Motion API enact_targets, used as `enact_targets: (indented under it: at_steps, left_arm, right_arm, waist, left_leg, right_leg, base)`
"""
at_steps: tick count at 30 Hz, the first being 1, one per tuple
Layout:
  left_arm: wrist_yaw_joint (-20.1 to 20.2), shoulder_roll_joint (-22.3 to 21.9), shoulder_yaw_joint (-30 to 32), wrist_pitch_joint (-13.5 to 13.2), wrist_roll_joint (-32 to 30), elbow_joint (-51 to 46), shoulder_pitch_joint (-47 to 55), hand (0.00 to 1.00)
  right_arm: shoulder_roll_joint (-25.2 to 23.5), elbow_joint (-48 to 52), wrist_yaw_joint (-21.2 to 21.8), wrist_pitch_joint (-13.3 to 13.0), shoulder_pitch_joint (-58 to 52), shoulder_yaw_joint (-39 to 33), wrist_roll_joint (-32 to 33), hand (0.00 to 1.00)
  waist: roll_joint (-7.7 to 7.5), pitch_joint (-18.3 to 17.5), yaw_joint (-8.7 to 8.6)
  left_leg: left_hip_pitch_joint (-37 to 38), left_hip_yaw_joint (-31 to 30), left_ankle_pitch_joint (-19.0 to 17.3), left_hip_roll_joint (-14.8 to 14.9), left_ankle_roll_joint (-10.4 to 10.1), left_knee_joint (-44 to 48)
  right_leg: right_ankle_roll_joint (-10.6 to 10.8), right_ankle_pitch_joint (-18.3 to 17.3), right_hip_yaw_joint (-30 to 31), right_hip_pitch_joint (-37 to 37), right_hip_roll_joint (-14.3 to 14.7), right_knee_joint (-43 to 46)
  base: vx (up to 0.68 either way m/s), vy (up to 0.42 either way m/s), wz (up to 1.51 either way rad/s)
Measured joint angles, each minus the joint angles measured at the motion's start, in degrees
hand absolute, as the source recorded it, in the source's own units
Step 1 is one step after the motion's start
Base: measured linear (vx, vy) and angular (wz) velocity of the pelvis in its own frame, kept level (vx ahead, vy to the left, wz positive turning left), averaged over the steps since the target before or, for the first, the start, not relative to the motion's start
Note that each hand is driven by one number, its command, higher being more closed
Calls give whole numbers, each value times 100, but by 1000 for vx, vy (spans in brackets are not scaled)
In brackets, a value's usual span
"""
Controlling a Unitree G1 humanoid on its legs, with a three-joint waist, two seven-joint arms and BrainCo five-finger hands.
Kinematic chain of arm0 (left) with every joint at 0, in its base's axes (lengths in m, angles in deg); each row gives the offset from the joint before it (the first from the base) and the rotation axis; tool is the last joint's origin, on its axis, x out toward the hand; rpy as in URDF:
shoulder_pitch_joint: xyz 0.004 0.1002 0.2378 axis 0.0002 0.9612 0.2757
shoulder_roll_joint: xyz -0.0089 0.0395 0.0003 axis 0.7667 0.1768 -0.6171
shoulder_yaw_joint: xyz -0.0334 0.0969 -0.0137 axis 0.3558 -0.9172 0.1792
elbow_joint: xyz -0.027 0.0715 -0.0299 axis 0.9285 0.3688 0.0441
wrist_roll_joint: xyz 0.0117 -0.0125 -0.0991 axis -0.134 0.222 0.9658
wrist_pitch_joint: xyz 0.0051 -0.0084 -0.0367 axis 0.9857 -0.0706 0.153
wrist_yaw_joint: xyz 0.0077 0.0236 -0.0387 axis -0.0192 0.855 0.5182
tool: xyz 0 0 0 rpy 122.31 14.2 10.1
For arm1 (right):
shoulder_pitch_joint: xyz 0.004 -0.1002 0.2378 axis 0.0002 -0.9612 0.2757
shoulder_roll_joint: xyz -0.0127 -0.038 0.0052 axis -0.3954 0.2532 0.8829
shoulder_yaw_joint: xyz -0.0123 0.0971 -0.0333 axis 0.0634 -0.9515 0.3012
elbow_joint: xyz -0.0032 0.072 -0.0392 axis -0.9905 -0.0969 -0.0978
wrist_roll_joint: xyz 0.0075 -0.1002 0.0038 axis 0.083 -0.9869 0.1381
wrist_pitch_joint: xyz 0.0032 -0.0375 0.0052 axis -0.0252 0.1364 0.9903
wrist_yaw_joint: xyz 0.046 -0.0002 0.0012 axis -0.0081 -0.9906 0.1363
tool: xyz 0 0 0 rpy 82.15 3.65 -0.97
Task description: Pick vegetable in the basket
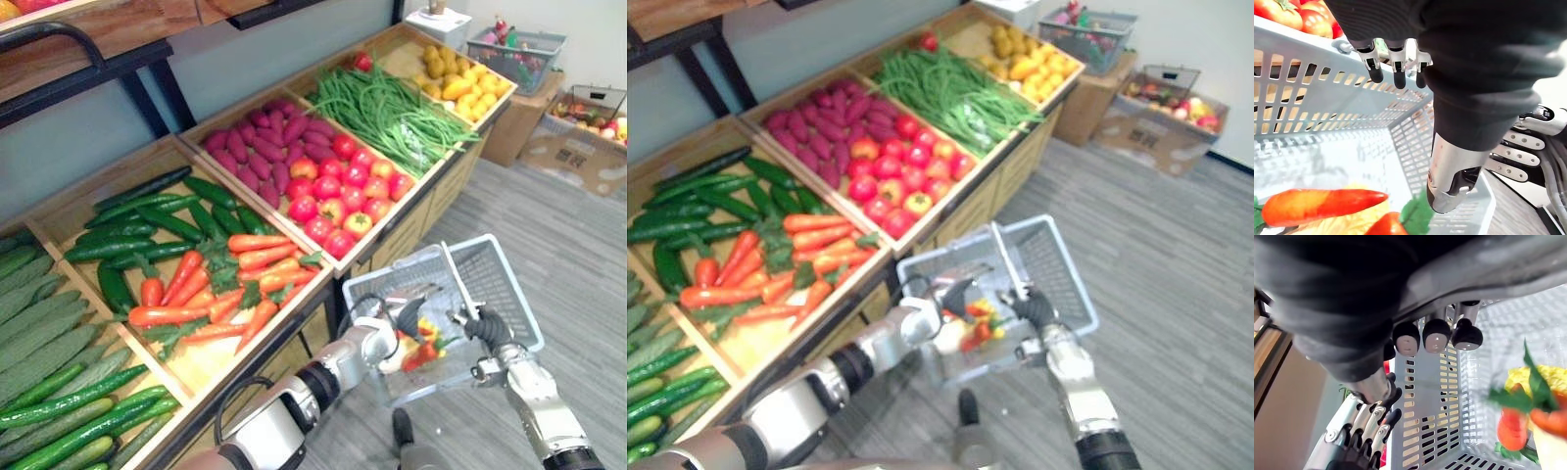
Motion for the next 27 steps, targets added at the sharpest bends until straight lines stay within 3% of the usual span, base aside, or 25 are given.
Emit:
enact_targets:
  at_steps: [11, 16, 22, 24, 27]
  left_arm:
    - [1, -59, 1, -5, -38, -30, -2, 0]
    - [75, 295, 188, -75, -103, -1350, 462, 0]
    - [98, 993, 1641, -267, 472, -3619, 2110, 0]
    - [-115, 1171, 2384, -303, 579, -4238, 2809, 0]
    - [-376, 1188, 3111, -412, 834, -4699, 3454, 0]
  right_arm:
    - [-24, -20, -19, 0, -50, 0, -23, 100]
    - [-350, -364, -112, -26, -145, -368, -141, 100]
    - [-807, -1273, -472, -26, -364, -1112, -609, 100]
    - [-919, -1696, -573, -29, -396, -1205, -802, 100]
    - [-1051, -2167, -724, -30, -401, -1433, -1028, 100]
  waist:
    - [0, -1, 15]
    - [-1, -9, 97]
    - [13, -64, 368]
    - [-12, -146, 507]
    - [-15, -169, 561]
  left_leg:
    - [4, -154, 11, -9, 14, -5]
    - [3, -338, 33, -5, 42, -4]
    - [-2, -649, 69, -21, 88, -5]
    - [-13, -688, 73, -28, 93, -6]
    - [-22, -845, 94, -81, 120, -3]
  right_leg:
    - [2, -2, -143, 98, -24, -5]
    - [4, -6, -316, 225, -42, -23]
    - [35, -50, -596, 415, -126, -21]
    - [35, -58, -626, 423, -137, -13]
    - [26, -87, -786, 522, -179, -6]
  base:
    - [-7, -9, 6]
    - [-12, -13, 17]
    - [-18, -6, 25]
    - [-22, -2, 12]
    - [-13, 1, 27]
